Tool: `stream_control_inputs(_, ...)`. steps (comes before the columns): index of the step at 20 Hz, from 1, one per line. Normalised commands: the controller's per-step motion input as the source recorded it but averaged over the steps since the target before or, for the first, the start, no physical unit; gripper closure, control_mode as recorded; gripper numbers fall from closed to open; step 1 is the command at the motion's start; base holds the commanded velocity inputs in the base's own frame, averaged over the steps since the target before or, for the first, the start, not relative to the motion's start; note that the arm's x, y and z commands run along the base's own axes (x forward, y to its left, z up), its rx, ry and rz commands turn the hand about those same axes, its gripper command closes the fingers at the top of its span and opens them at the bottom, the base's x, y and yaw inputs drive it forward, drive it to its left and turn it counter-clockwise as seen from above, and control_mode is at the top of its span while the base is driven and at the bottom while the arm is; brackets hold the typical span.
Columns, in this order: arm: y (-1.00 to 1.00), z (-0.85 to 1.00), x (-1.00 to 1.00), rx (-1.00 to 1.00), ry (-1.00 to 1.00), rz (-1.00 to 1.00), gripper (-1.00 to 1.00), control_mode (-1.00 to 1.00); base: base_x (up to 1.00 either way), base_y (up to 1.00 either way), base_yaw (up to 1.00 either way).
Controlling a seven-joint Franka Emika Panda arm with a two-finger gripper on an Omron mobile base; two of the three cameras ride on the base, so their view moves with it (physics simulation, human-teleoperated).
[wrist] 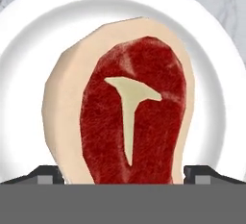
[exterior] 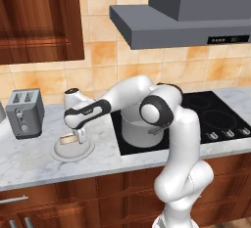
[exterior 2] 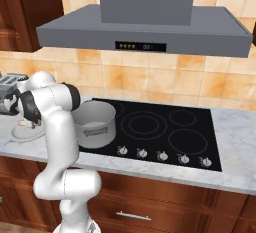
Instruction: Retrieve the frozen meat and place it in the pot on a burner. Then turn the burner on.
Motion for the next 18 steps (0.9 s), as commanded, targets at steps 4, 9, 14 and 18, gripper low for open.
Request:
stream_control_inputs(4, 0.00, -0.16, 0.00, 0.00, -0.01, 0.00, 1.00, -1.00, 0.00, 0.00, 0.00)
stream_control_inputs(9, 0.00, -0.02, -0.04, 0.00, -0.12, 0.00, 1.00, -1.00, 0.00, 0.00, 0.00)
stream_control_inputs(14, -0.01, 0.33, 0.00, 0.00, -0.23, 0.00, 1.00, -1.00, 0.00, 0.00, 0.00)
stream_control_inputs(18, -0.15, 0.62, -0.03, 0.03, -0.11, 0.00, 1.00, -1.00, 0.00, 0.00, 0.00)
